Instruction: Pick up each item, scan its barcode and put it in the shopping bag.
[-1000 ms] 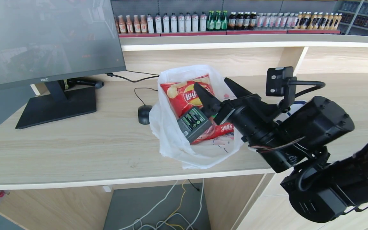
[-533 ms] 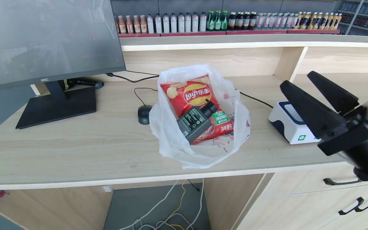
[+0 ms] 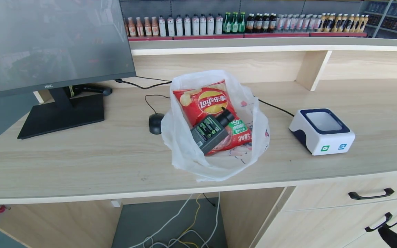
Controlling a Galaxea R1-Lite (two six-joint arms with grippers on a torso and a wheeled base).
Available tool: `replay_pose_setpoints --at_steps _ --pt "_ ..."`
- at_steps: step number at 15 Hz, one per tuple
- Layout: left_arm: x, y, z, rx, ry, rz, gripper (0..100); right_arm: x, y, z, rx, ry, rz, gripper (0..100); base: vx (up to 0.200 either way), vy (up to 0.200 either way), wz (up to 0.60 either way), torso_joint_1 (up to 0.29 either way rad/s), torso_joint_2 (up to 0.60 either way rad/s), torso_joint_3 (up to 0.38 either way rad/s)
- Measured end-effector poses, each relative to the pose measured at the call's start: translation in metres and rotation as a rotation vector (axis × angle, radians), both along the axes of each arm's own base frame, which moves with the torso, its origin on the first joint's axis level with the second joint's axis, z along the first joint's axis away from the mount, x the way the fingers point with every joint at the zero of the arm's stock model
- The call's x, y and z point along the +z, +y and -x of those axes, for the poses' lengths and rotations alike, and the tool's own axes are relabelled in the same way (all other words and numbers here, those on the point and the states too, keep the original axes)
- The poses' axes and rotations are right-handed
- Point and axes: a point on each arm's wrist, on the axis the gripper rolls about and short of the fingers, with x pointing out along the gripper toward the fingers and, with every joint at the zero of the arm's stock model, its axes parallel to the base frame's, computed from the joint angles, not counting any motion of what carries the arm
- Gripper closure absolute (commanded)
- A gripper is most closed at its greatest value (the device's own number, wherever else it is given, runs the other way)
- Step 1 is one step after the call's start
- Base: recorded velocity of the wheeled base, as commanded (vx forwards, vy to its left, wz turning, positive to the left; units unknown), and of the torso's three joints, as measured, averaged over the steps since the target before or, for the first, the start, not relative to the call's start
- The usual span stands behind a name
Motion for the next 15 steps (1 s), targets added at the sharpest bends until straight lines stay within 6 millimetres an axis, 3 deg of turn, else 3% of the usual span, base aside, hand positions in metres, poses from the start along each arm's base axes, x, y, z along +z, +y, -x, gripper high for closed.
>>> replay_pose_setpoints --at_steps 4,10,15 --pt "0.000 0.000 0.000 0.000 0.000 0.000 0 -0.049 -0.027 0.035 -0.012 0.169 0.189 0 0.000 0.000 0.00 0.000 0.00 0.000" --pt "0.000 0.000 0.000 0.000 0.000 0.000 0 -0.076 -0.040 0.053 -0.095 0.218 0.214 0 0.000 0.000 0.00 0.000 0.00 0.000" --pt "0.000 0.000 0.000 0.000 0.000 0.000 0 -0.079 -0.044 0.061 -0.167 0.203 0.150 0 0.000 0.000 0.00 0.000 0.00 0.000"
